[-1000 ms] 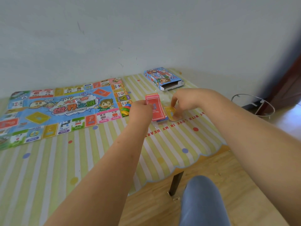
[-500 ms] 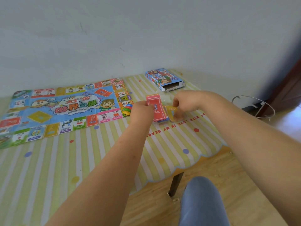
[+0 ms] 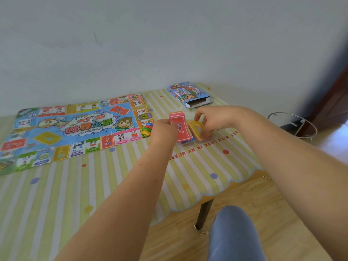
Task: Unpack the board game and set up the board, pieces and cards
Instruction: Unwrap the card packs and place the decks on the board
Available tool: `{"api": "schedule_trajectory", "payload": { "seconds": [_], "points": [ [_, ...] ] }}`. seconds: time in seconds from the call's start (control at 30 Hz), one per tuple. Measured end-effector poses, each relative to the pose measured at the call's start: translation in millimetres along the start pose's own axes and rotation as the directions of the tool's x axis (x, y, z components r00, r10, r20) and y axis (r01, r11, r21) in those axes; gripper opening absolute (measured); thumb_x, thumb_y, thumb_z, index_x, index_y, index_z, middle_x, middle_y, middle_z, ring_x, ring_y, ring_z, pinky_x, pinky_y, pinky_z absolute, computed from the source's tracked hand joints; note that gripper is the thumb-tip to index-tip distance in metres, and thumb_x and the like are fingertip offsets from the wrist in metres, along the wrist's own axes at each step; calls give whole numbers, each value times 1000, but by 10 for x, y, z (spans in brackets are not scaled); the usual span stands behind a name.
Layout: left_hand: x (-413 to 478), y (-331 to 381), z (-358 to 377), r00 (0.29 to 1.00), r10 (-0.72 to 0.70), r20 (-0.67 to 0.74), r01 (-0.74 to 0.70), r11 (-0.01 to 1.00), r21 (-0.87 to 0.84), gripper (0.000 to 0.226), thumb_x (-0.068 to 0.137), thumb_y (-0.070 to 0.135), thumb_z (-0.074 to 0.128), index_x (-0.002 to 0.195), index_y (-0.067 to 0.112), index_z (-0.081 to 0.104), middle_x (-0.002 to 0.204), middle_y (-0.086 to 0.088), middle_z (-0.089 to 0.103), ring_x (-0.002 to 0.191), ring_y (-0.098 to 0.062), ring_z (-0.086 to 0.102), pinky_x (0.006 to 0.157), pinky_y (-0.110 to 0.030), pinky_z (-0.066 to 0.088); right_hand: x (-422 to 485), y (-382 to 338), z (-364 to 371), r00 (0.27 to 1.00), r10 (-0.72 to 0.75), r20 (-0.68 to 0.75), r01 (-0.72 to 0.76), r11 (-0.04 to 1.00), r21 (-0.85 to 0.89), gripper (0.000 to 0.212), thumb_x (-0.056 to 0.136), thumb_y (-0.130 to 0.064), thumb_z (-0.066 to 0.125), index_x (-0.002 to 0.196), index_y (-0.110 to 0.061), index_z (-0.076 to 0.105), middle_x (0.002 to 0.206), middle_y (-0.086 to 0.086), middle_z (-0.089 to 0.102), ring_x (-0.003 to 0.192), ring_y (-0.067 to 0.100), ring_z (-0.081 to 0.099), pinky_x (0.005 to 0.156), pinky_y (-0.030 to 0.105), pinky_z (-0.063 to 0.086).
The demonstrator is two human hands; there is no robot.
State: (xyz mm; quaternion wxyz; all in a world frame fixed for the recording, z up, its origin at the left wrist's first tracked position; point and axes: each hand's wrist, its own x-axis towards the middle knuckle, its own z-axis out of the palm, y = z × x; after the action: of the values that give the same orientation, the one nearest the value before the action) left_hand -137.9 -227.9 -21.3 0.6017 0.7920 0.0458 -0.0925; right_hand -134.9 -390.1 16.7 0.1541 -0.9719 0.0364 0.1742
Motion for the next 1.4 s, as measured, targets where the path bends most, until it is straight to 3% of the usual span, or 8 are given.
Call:
{"api": "schedule_trajectory", "payload": {
  "seconds": [0.17, 0.53, 0.63, 0.77, 0.9, 1.17, 1.3, 1.4],
  "points": [
    [2, 5, 3, 1000, -19, 12, 20, 1000, -9, 15, 97, 14, 49, 86, 16, 58, 100, -12, 68, 98, -30, 67, 91, -47, 53, -38, -17, -10, 1000, -19, -15, 21, 993, 114, 66, 83, -23, 73, 141, -16, 42, 103, 6, 66, 88, 19, 66, 76, 33, 54],
    [10, 20, -52, 996, -62, 67, 72, 982, -173, 12, 96, 8, 52, 90, 16, 58, 80, -4, 63, 90, -25, 66, 93, -45, 53, -129, 19, -29, 965, 4, -261, 70, 959, 276, 19, 81, -11, 72, 98, -20, 72, 81, -4, 64, 72, 10, 58, 56, 21, 43],
    [2, 38, -74, 993, -53, 105, 78, 966, -247, 18, 95, 6, 52, 110, 10, 61, 95, -9, 66, 89, -23, 66, 91, -43, 54, -148, -5, -24, 942, -2, -337, 122, 934, 335, 20, 81, -8, 72, 93, -23, 69, 83, 0, 66, 75, 15, 60, 57, 24, 45],
    [-35, 72, -73, 993, -30, 117, 62, 959, -278, 21, 95, 5, 51, 115, 7, 60, 102, -12, 66, 90, -23, 66, 88, -40, 55, -178, -90, -42, 921, -46, -386, 209, 895, 393, 28, 80, -7, 74, 106, -17, 70, 93, 2, 67, 82, 17, 62, 65, 30, 50],
    [-37, 77, -85, 996, -26, 84, 49, 959, -280, 23, 96, 5, 50, 117, 7, 59, 104, -12, 66, 91, -23, 65, 88, -39, 55, -206, -150, -61, 918, -58, -391, 248, 856, 454, 26, 79, -6, 75, 101, -18, 67, 95, 7, 70, 79, 17, 61, 64, 25, 43],
    [-52, 76, -115, 994, -30, 101, 63, 940, -336, 30, 96, 7, 53, 125, 5, 56, 107, -13, 67, 95, -24, 67, 85, -37, 56, -207, -230, -24, 925, -98, -366, 266, 855, 445, 19, 79, -15, 76, 90, -30, 70, 95, 10, 74, 85, 29, 68, 79, 44, 53],
    [-60, 82, -121, 997, -33, 76, 58, 937, -346, 28, 96, 7, 51, 123, 5, 57, 106, -13, 67, 94, -24, 66, 87, -38, 55, -237, -270, 5, 913, -106, -394, 288, 852, 438, 32, 84, -10, 72, 115, -15, 66, 94, 6, 71, 72, 14, 62, 68, 27, 50],
    [-65, 76, -126, 997, -34, 63, 54, 939, -341, 20, 97, 8, 51, 115, 8, 59, 105, -13, 68, 96, -25, 67, 91, -42, 54, -239, -296, 17, 896, -76, -436, 281, 859, 428, 24, 85, -3, 66, 107, -11, 66, 87, 9, 71, 67, 16, 62, 65, 28, 52]
  ]
}}
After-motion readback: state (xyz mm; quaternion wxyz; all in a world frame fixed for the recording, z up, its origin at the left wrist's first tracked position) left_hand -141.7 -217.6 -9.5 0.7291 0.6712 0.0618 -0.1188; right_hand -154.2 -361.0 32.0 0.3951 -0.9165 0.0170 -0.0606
